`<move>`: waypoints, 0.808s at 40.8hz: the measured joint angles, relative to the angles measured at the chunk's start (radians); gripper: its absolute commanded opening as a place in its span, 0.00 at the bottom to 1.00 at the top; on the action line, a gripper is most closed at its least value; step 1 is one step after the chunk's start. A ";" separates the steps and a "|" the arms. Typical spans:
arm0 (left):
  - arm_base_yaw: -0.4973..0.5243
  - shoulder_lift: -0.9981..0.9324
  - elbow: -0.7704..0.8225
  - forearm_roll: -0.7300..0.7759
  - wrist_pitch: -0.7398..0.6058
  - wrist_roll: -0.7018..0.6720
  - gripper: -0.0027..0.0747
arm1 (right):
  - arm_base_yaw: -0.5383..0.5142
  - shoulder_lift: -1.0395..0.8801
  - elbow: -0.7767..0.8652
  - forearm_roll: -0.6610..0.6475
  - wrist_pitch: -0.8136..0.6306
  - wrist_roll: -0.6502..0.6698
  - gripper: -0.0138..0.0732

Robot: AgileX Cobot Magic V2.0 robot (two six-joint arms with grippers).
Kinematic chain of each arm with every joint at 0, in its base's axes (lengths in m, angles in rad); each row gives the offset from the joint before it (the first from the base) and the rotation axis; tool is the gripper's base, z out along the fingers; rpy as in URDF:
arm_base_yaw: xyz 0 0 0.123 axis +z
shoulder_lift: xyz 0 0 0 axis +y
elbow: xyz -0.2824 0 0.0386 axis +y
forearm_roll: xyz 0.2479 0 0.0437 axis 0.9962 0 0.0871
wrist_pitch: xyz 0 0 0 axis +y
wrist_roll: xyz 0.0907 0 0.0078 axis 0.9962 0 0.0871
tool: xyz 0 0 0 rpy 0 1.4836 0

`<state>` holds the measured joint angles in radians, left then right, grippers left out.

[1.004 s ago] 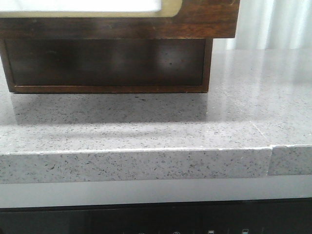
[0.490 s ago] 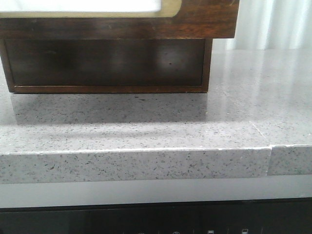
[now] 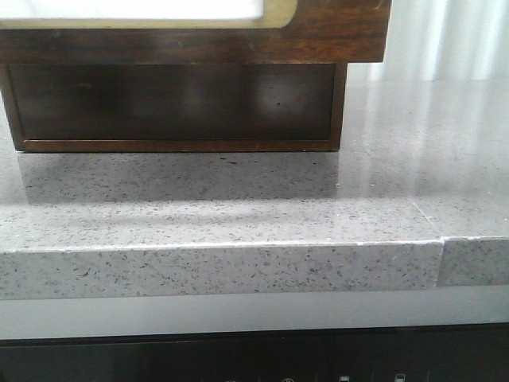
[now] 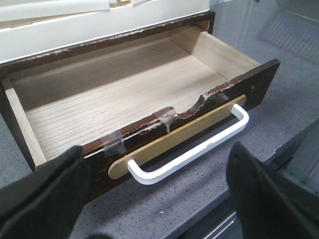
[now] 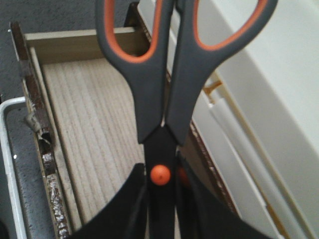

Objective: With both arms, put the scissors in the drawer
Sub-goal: 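Carry the scissors with the right gripper over the open drawer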

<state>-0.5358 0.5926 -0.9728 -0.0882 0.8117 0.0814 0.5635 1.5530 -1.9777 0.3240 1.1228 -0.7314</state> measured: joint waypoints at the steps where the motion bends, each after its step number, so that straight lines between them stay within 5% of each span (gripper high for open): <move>1: 0.000 0.000 0.000 0.000 0.000 0.000 0.74 | 0.004 0.011 0.000 0.000 0.006 -0.002 0.19; 28: 0.000 0.000 0.000 0.000 0.000 0.000 0.74 | 0.024 0.275 0.001 -0.063 0.119 -0.012 0.20; 33: 0.000 0.000 0.000 0.000 0.000 0.000 0.74 | 0.024 0.282 0.001 -0.081 0.128 -0.012 0.34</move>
<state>-0.5358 0.5926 -0.9728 -0.0882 0.8117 0.0814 0.5875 1.8347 -1.9762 0.2435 1.2512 -0.7433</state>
